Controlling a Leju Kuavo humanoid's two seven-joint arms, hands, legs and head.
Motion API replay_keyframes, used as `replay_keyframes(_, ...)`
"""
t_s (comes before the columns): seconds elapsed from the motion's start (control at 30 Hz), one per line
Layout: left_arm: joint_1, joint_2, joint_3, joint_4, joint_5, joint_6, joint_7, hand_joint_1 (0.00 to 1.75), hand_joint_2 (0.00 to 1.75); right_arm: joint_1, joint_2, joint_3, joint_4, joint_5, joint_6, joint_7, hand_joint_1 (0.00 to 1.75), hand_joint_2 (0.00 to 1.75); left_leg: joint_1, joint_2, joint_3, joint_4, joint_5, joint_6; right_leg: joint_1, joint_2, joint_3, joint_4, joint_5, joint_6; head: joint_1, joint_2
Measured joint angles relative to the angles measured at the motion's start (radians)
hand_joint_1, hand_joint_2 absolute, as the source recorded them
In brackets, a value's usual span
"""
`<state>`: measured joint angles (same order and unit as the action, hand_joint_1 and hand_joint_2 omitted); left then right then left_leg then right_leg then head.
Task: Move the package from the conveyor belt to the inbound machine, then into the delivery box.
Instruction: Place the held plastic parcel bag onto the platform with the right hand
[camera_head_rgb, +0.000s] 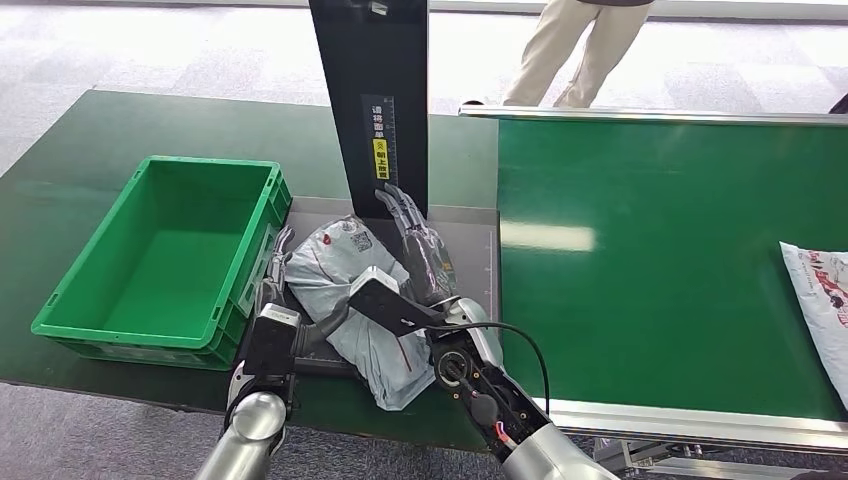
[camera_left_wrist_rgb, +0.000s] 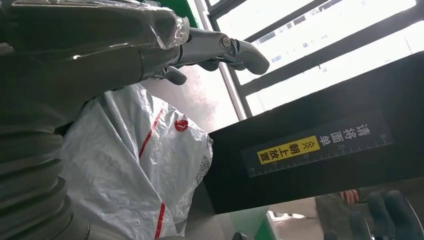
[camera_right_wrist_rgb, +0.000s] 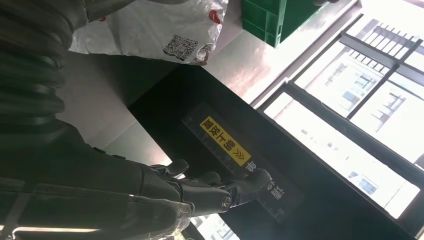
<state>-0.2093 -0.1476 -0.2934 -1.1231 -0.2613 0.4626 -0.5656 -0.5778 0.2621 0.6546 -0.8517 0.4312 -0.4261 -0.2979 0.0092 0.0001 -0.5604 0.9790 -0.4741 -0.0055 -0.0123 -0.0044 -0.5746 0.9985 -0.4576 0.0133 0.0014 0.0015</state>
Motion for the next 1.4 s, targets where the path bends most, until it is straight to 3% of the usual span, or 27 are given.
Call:
replay_keyframes(0.5, 0.006, 0.0, 0.0, -0.002, 0.0, 0.004, 0.01, 0.0, 1.75, 0.013, -0.006, -0.008, -0.013, -0.045, -0.029, -0.013, 0.0, 1.75, 0.0, 0.0, 0.0, 0.0, 0.0, 0.0, 0.0, 0.0, 0.0, 0.0, 0.0, 0.0, 0.0, 0.0)
replay_keyframes(0.73, 0.037, 0.007, 0.001, -0.041, -0.016, -0.003, 0.034, 0.0, 1.75, 0.095, -0.064, -0.062, -0.078, -0.103, -0.091, -0.059, 0.0, 1.75, 0.0, 0.0, 0.0, 0.0, 0.0, 0.0, 0.0, 0.0, 0.0, 0.0, 0.0, 0.0, 0.0, 0.0)
replay_keyframes(1.03, 0.095, 0.026, 0.001, -0.087, -0.121, -0.055, 0.137, 0.0, 1.75, 0.224, -0.132, -0.178, -0.157, -0.149, -0.127, -0.121, 0.0, 1.75, 0.0, 0.0, 0.0, 0.0, 0.0, 0.0, 0.0, 0.0, 0.0, 0.0, 0.0, 0.0, 0.0, 0.0)
replay_keyframes(1.4, 0.092, 0.041, -0.002, -0.043, -0.282, -0.16, 0.278, 0.0, 1.75, 0.317, -0.141, -0.266, -0.226, -0.097, -0.098, -0.116, 0.0, 1.75, 0.0, 0.0, 0.0, 0.0, 0.0, 0.0, 0.0, 0.0, 0.0, 0.0, 0.0, 0.0, 0.0, 0.0)
